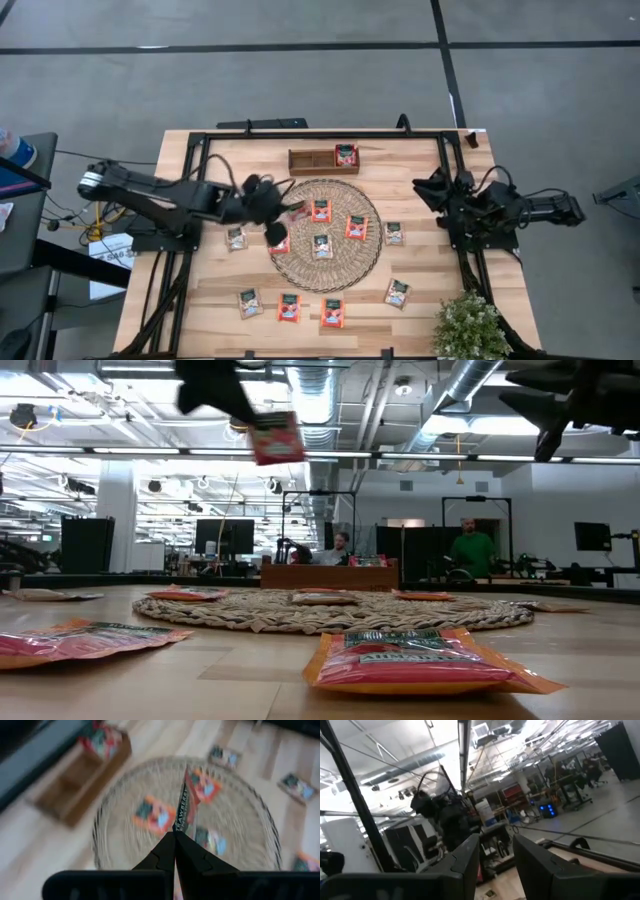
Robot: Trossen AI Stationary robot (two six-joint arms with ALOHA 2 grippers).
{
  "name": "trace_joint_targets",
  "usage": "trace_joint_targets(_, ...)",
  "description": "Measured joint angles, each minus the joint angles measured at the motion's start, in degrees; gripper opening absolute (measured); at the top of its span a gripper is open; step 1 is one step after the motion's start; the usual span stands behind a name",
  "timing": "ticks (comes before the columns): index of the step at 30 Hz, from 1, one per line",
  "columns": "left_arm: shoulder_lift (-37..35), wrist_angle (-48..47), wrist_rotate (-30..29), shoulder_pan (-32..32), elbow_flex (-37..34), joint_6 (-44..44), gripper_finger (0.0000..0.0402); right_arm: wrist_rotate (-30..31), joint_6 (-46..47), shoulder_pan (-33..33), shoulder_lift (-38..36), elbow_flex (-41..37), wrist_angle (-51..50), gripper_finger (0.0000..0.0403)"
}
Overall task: Pick & Place Tea
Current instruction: Put the red tea bag into the right section of the wooden organizer
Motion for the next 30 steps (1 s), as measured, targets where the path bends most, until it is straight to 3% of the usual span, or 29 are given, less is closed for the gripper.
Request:
trace_joint_targets(7, 5.60, 14.62, 9.19, 8.33, 0.01, 11.81, 0.0000, 0.16, -0.05, 0.02, 3.15, 0.00, 5.07, 0.0113)
trace_joint_targets(12, 8.84, 18.49, 13.98, 11.88, 0.02, 15.57, 0.0000, 0.17, -0.86, 0.02, 3.86, 0.00, 5.72, 0.0113)
trace_joint_targets(19, 13.92, 16.05, 16.97, 13.62, 6.63, 22.04, 0.0000, -0.81, 0.72, -0.09, 7.19, 0.00, 5.44, 0.0113)
trace_joint_targets(30, 23.08, 8.39, 18.29, 15.08, 22.85, 29.13, 0.0000, -1.00, 5.99, -3.64, 21.53, 4.81, 4.96, 0.0113)
